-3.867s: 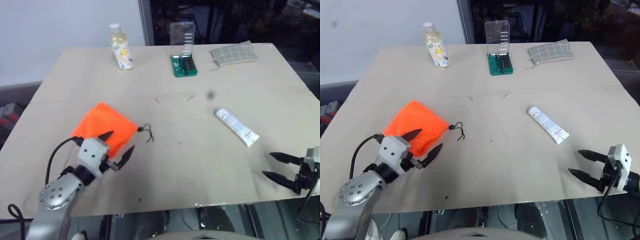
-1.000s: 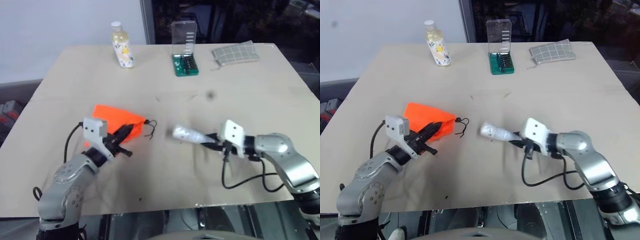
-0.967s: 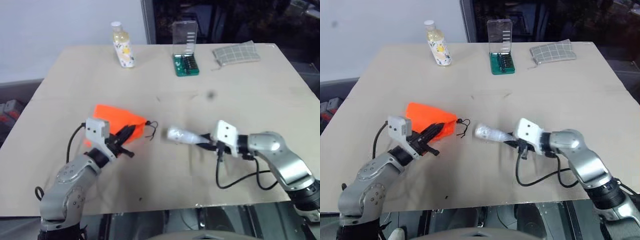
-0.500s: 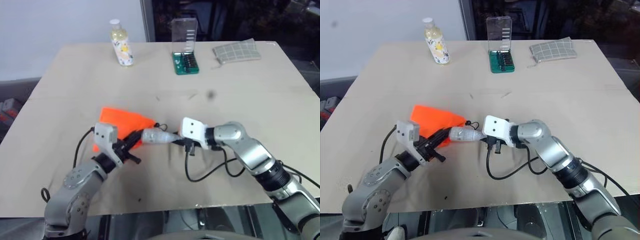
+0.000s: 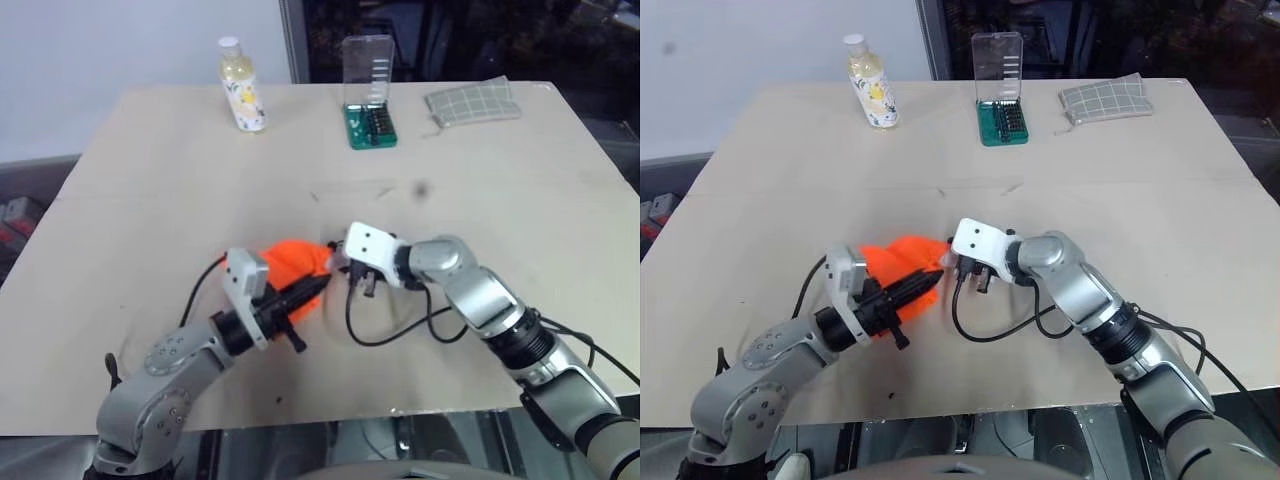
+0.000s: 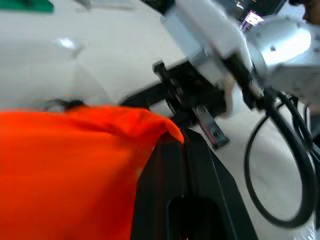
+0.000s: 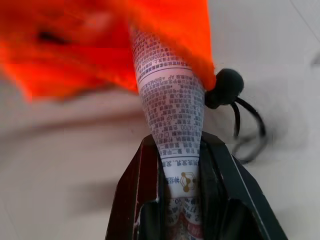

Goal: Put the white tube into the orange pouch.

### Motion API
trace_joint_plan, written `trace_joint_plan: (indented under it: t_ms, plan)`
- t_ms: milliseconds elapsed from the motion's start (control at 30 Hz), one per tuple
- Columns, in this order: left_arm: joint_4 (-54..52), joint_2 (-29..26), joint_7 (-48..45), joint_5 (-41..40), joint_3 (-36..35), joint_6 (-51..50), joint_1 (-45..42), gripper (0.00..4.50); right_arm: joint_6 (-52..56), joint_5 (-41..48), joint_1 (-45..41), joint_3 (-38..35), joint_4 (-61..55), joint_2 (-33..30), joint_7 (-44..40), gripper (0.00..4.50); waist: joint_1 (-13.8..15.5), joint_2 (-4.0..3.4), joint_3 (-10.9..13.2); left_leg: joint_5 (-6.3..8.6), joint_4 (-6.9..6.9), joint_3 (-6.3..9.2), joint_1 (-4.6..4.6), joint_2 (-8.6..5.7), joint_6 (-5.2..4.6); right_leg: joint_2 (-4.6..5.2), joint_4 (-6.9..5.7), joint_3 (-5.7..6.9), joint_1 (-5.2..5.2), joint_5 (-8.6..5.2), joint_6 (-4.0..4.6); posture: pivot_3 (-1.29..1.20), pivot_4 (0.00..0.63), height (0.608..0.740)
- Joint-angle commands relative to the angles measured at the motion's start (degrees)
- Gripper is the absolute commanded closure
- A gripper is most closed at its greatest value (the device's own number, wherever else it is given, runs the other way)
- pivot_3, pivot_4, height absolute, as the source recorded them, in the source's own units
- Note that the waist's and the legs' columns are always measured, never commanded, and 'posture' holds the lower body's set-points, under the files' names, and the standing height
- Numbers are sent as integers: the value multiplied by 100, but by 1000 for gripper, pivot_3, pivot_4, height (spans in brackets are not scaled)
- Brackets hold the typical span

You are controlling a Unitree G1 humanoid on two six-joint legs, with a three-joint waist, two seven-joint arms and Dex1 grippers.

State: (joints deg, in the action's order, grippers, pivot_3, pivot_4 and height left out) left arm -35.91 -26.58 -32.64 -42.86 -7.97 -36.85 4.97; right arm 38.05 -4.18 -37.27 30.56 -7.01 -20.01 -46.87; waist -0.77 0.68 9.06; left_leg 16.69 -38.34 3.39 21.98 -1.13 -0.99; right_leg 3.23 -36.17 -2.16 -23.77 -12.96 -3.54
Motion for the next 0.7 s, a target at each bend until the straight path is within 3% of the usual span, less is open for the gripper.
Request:
trace_joint_plan:
  t_ms: [33, 233, 400, 700]
  plan:
    - [37, -21, 108, -306, -393, 40, -158, 4500, 58, 59, -19, -144, -408, 33, 40, 4055, -6, 0, 0, -1, 0, 2, 0, 1, 2, -2, -3, 1, -1, 0, 0, 0, 150, 740]
    - [94, -138, -136, -132, 31, 90, -254, 4500, -362, 309, -118, -177, -615, 246, -95, 4055, -15, 0, 0, -2, -1, -1, -2, -3, 3, -6, -9, -1, -1, 0, 0, 0, 150, 740]
    - [415, -37, -282, -26, 408, 161, -821, 4500, -1453, 0, -205, 142, -708, -332, -589, 4055, 18, 2, -1, -4, -7, 6, -1, -13, 4, -3, -12, 5, 3, 0, -1, 0, 150, 740]
    - [864, -37, -914, 99, 960, 245, -1459, 4500, -3006, -898, -717, 309, 162, -692, -569, 4055, -23, 3, 0, -11, -4, 4, -8, -18, 15, -14, -29, 0, -4, -1, 2, 0, 150, 740]
